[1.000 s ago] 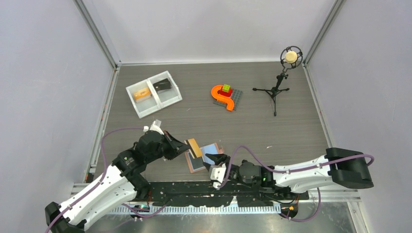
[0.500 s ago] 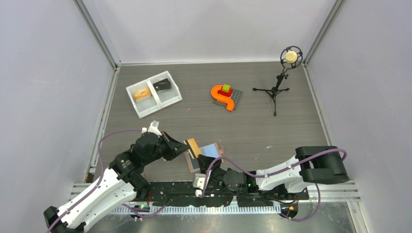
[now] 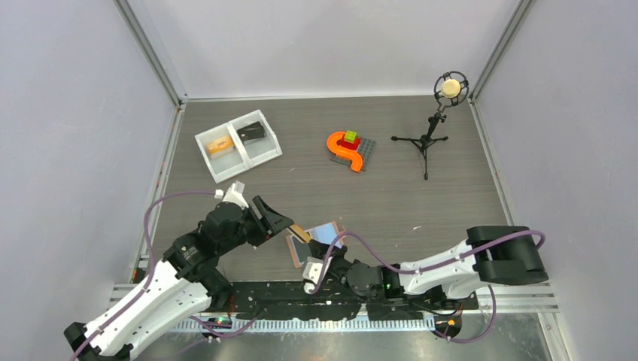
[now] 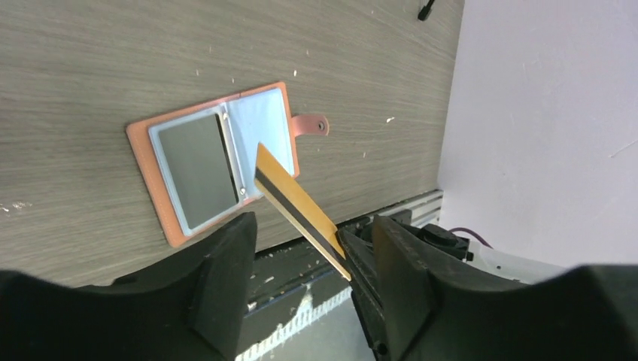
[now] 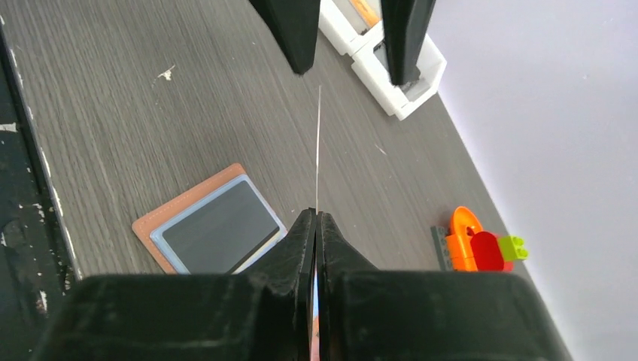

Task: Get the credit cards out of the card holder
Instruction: Place the credit card in the storage box.

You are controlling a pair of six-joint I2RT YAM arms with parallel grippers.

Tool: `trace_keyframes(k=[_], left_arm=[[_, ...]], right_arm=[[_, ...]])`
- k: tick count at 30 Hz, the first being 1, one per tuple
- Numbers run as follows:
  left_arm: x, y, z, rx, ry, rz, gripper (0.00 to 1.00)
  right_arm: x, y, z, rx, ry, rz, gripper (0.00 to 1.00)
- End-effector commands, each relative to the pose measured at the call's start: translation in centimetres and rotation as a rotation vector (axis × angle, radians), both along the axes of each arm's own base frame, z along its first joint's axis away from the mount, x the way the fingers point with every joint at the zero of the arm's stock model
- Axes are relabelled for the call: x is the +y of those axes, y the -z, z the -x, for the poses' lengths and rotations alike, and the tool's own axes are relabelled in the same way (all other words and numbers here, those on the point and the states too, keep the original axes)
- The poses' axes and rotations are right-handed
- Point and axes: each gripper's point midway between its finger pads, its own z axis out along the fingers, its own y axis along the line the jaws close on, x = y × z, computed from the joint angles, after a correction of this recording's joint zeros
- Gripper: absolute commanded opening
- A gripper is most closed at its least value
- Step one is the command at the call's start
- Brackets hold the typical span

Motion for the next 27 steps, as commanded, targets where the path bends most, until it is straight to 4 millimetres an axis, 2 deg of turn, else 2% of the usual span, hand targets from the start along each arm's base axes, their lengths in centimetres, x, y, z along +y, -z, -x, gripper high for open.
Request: trace_keyframes(k=[1, 2, 5, 6, 7, 8, 12, 13, 14, 15, 16, 26, 27], left_arm=[[1.6, -2.2, -0.7, -0.144, 0.027, -0.133, 0.63], [1.8, -2.3, -0.7, -0.157, 0.034, -0.150, 0.64], [1.8, -2.8, -0.7, -0.203, 0.074, -0.186, 0.64], [1.8, -2.7, -0.7, -0.211, 0.082, -0.197, 0.64], [1.8, -2.7, -0.8, -0.222, 0.090, -0.206, 0.63], [1.7, -2.7, -0.8, -0.235, 0.104, -0.211, 0.63], [0.7, -2.7, -0.7, -0.293, 0.177, -0.204, 0.61], [0.2, -2.8, -0.5, -0.309, 0.209, -0.189, 0.61], [-0.2, -2.9, -0.3, -0.325, 0.238, -0.174, 0.61], [-0.6, -3.1, -0.1, -0.337, 0.257, -0.160, 0.61], [-0.8, -3.1, -0.1, -0.346, 0.268, -0.149, 0.61], [-2.7, -4.5, 0.9, -0.393, 0.369, -0.061, 0.59], [-2.7, -4.6, 1.0, -0.391, 0.371, -0.055, 0.58]], right_arm=[[0.0, -1.8, -0.2, 0.233, 0.033, -0.142, 0.05], [-0.3, -1.4, -0.2, 0.258, 0.032, -0.138, 0.05], [-1.0, -2.4, -0.5, 0.379, -0.005, -0.248, 0.05], [-1.3, -2.0, -0.5, 0.427, -0.006, -0.263, 0.05], [-1.6, -2.7, -0.9, 0.453, -0.022, -0.295, 0.05], [-1.8, -2.4, -0.8, 0.489, -0.023, -0.303, 0.05], [-2.8, -3.9, -0.9, 0.572, -0.067, -0.399, 0.05], [-3.1, -3.7, -1.4, 0.596, -0.052, -0.406, 0.05], [-3.0, -4.3, -1.0, 0.648, -0.074, -0.442, 0.05], [-3.4, -4.0, -1.6, 0.674, -0.053, -0.446, 0.05], [-3.6, -4.8, -1.8, 0.721, -0.060, -0.490, 0.05], [-4.6, -7.9, -2.1, 1.019, -0.176, -0.662, 0.05], [-4.5, -8.2, -1.6, 1.051, -0.215, -0.679, 0.05]])
